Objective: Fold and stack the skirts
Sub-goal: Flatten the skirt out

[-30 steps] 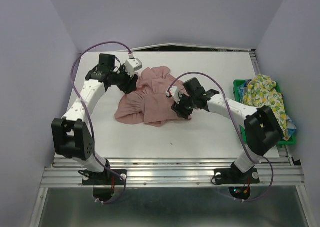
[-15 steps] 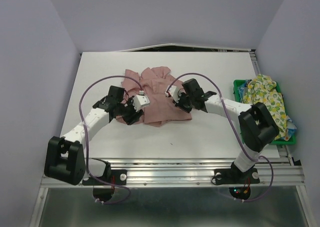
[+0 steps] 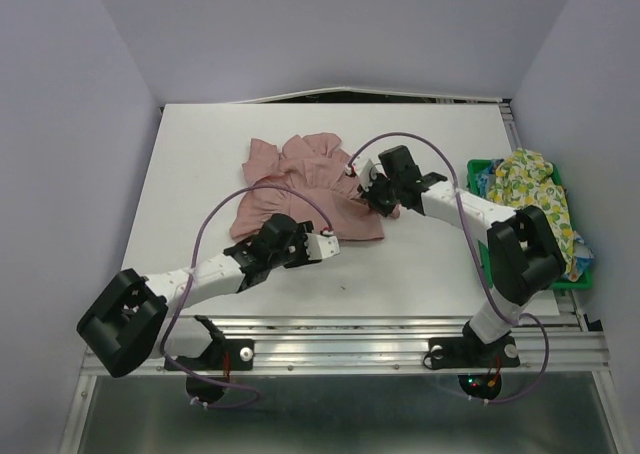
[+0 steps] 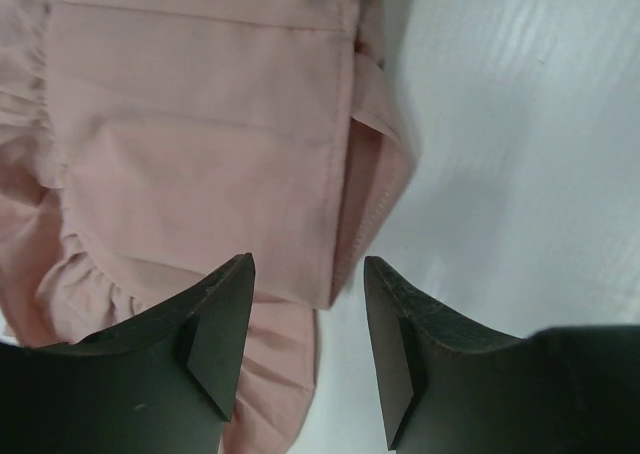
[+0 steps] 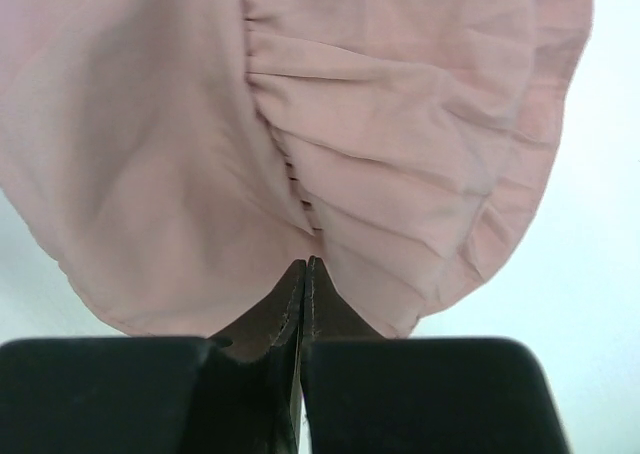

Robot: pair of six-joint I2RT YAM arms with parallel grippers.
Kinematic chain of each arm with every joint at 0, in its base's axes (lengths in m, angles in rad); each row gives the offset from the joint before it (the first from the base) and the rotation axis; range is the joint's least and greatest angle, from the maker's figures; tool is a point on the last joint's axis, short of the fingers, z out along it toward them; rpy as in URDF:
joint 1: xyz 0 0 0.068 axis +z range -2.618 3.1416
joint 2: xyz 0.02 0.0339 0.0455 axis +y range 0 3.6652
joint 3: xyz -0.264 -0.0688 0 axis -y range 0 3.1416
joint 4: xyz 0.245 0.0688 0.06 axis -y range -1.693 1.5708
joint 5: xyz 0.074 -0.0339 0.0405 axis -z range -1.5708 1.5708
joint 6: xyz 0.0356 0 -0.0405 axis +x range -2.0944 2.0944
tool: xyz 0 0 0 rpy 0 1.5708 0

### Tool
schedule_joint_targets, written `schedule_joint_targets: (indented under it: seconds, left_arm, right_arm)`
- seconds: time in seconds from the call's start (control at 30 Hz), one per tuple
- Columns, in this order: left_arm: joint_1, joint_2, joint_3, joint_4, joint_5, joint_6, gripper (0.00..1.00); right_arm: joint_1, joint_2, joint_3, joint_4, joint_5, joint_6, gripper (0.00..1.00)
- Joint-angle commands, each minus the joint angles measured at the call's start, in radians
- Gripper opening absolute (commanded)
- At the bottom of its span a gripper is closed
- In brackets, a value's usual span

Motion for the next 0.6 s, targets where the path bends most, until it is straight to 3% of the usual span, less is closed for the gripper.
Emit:
schedule_joint_targets:
  seconds: [0.0, 0.4, 0.5, 0.57]
  left_arm:
    - [-0.033, 0.048, -0.009, 0.212, -0.112, -0.016, 0.59]
    - [-0.066, 0.150, -0.012, 0.277, -0.078, -0.015, 0.60]
    - [-0.069, 0.213, 0.007, 0.309, -0.121, -0.030, 0.60]
    - [-0.068, 0.273, 0.050, 0.308, -0.184, -0.059, 0.55]
  right_arm:
    - [-0.029, 0.001, 0.068, -0.034, -0.029, 0.049, 0.01]
    - [-0.097, 0.026, 0.108, -0.086, -0.060, 0.081, 0.01]
    - [-0.097, 0.027, 0.109, -0.091, -0.066, 0.086, 0.01]
    - [-0.097, 0.024, 0.111, -0.098, -0.067, 0.087, 0.03]
